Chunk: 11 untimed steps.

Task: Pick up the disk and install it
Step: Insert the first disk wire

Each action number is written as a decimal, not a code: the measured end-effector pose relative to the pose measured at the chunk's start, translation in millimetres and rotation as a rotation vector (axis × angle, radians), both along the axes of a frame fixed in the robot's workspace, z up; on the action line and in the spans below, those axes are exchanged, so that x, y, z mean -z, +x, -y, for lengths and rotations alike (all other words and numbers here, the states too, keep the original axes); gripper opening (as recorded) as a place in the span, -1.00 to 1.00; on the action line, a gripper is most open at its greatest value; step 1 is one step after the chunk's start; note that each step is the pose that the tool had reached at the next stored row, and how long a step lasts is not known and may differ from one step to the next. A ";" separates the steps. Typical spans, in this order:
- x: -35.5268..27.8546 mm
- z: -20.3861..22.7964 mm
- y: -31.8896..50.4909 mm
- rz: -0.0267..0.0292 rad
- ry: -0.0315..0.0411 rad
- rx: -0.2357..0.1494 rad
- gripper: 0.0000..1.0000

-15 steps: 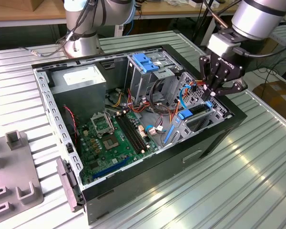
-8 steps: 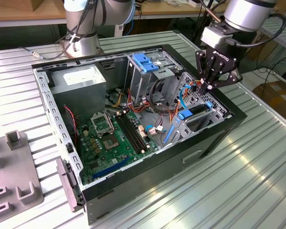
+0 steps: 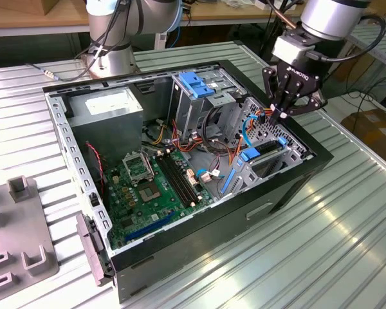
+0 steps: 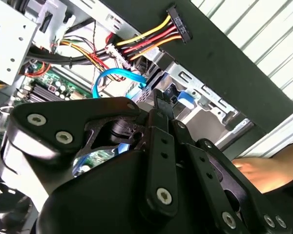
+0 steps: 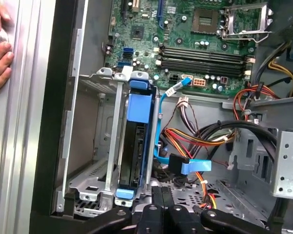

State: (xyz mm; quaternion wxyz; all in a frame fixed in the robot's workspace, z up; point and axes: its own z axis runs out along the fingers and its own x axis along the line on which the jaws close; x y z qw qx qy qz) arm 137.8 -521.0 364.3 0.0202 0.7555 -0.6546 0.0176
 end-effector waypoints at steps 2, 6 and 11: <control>0.0 0.0 0.7 0.0000 0.0000 -0.023 -0.80; 0.0 0.0 2.6 0.0000 0.0000 -0.083 -0.80; 0.0 0.0 3.2 0.0000 0.0000 -0.203 -0.80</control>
